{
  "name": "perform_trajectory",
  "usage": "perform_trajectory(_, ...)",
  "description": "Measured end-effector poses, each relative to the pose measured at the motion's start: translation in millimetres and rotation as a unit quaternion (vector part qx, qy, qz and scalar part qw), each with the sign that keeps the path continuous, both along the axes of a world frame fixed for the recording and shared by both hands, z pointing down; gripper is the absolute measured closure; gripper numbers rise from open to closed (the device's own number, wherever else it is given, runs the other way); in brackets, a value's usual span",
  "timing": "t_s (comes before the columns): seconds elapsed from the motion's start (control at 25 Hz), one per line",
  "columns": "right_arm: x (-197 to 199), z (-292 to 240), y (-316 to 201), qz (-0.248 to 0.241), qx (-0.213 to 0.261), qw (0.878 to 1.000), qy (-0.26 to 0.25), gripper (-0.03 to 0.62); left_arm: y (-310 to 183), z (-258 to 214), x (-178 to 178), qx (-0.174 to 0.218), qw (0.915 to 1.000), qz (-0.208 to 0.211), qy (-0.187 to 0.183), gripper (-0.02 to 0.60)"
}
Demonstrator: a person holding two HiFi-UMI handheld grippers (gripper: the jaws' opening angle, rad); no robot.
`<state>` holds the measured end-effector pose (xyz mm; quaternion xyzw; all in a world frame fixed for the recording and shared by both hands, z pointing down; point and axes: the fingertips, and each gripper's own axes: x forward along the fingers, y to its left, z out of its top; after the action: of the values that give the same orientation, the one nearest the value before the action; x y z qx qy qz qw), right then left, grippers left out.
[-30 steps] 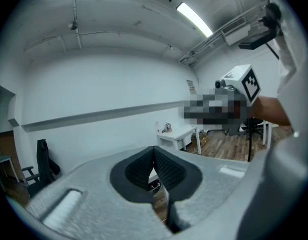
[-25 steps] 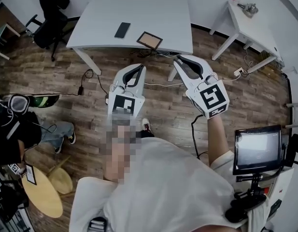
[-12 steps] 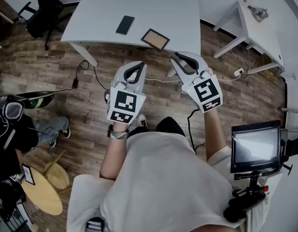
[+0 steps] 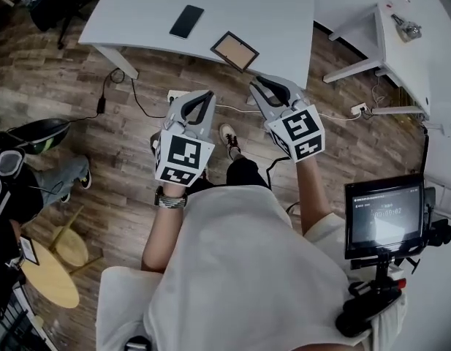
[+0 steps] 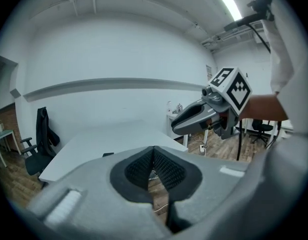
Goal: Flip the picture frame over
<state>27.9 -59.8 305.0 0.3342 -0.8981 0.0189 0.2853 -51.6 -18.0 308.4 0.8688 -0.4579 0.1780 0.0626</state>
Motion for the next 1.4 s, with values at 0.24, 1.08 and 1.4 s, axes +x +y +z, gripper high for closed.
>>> perform_trajectory(0.24,35.3,43.8,-68.0,-0.004,-0.046,0.999,-0.008,0.522,-71.5,35.4,26.8,-0.034,0.9971,-0.068,0.006,0.580)
perform_trajectory(1.08,58.6,207.3,-130.8,-0.175,-0.057,0.966,0.181,0.463,-108.4,164.9,50.1,-0.149,0.9603,-0.230,0.055,0.580)
perform_trajectory(1.4,21.8,298.3,-136.4,-0.246,-0.007,0.933,0.263,0.406,-99.0,250.7,20.5,-0.178,0.9388,-0.279,0.096,0.580)
